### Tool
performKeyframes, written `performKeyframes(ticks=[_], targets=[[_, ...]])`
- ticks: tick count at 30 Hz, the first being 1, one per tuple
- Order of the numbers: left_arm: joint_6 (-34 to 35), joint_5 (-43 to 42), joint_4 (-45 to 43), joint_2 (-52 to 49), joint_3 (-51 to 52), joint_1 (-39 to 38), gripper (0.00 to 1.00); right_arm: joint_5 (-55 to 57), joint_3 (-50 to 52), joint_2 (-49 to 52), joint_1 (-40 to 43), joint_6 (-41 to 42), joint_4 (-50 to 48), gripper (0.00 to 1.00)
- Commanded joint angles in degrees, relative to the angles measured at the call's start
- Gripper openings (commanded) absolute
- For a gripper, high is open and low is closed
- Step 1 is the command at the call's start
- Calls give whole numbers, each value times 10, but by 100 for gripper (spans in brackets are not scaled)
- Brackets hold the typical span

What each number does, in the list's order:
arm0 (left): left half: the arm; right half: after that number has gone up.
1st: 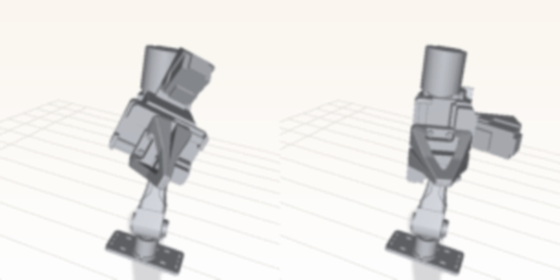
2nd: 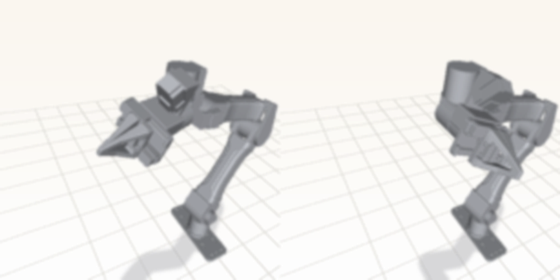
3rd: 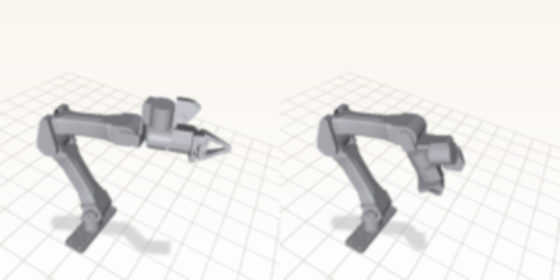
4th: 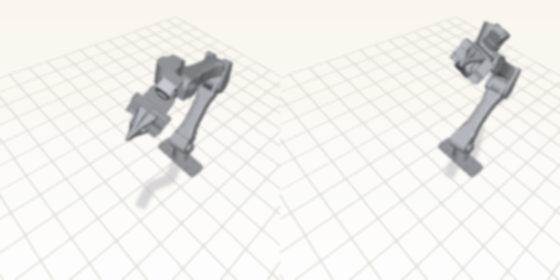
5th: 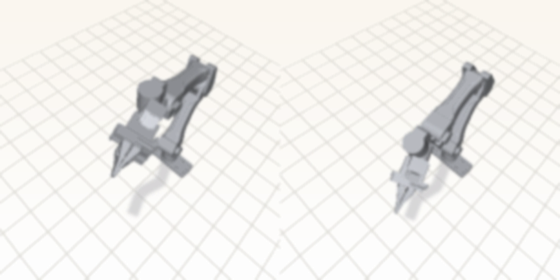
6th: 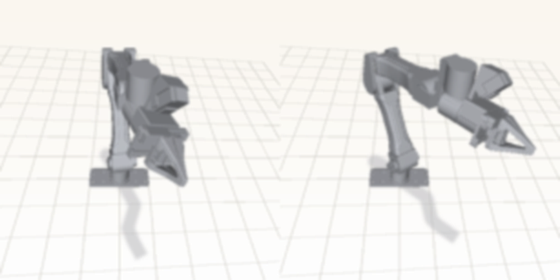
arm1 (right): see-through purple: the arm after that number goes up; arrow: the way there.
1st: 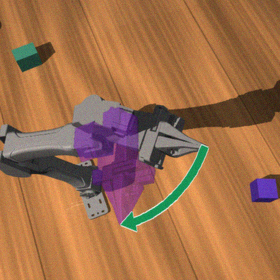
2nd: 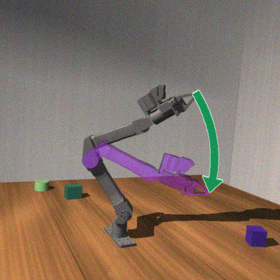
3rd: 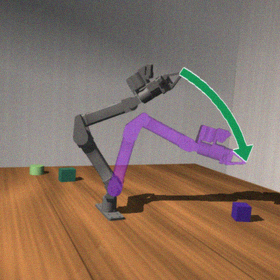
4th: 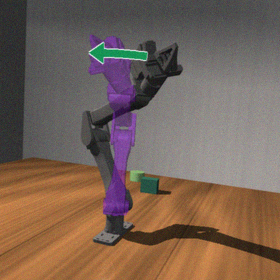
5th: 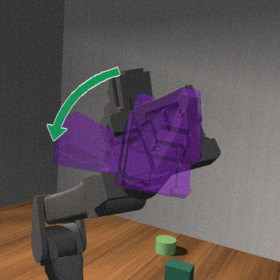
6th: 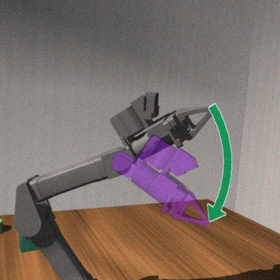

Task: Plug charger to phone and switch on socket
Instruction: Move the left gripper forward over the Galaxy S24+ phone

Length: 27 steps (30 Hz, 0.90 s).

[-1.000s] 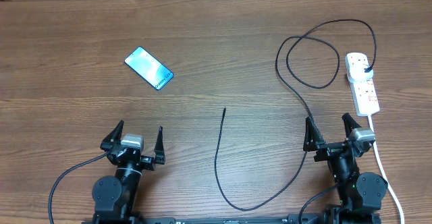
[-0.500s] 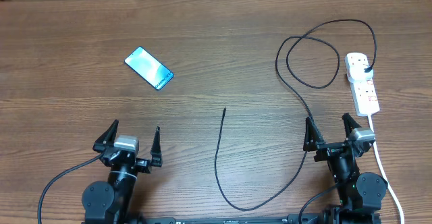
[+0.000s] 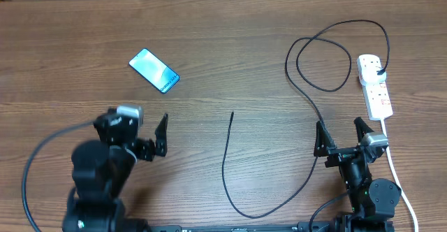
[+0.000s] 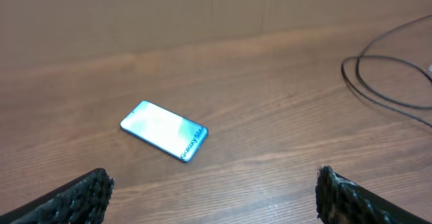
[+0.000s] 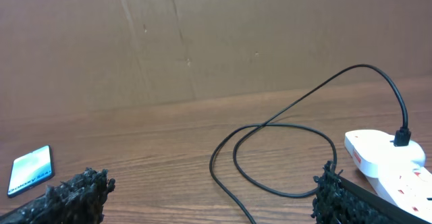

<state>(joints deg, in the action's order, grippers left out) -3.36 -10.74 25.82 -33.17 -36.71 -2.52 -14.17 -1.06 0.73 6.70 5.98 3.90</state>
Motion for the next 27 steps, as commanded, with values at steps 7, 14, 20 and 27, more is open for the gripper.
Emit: performKeyframes(ticks=[7, 14, 20, 27], targets=[[6, -16, 110, -189, -185, -1, 100, 6, 6, -6, -3, -2, -3, 100], [23, -19, 192, -298, -278, -1, 100, 6, 6, -6, -3, -2, -3, 100], [23, -21, 192, -337, -281, -1, 100, 6, 6, -6, -3, -2, -3, 100], [23, -39, 192, -359, -281, -1, 100, 6, 6, -6, -3, -2, -3, 100]])
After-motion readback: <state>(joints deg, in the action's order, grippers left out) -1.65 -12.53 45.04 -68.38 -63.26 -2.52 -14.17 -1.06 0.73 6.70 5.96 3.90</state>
